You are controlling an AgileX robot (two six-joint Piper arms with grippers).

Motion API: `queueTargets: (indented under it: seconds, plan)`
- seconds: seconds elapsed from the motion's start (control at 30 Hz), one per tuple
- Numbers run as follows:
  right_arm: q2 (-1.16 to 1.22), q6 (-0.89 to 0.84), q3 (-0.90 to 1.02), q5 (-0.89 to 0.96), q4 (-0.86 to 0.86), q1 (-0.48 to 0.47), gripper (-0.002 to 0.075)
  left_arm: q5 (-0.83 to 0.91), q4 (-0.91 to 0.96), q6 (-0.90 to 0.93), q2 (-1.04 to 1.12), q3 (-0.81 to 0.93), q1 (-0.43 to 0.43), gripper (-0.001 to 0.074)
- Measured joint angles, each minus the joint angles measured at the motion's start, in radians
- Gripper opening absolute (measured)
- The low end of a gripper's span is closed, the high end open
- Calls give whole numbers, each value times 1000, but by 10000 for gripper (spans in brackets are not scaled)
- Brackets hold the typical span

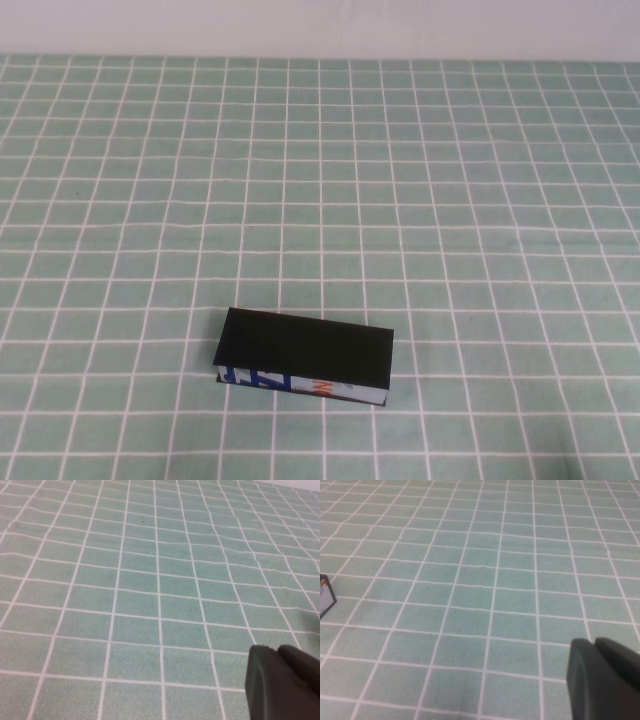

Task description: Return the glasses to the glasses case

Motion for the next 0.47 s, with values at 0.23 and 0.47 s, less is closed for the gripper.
queueTargets:
  seconds: [0.23,0.47]
  plan:
    - [0,0,0,0,5,0,-11,0,0,0,0,0,0,-2]
    - [0,0,0,0,6,0,-11,0,0,0,0,0,0,-2]
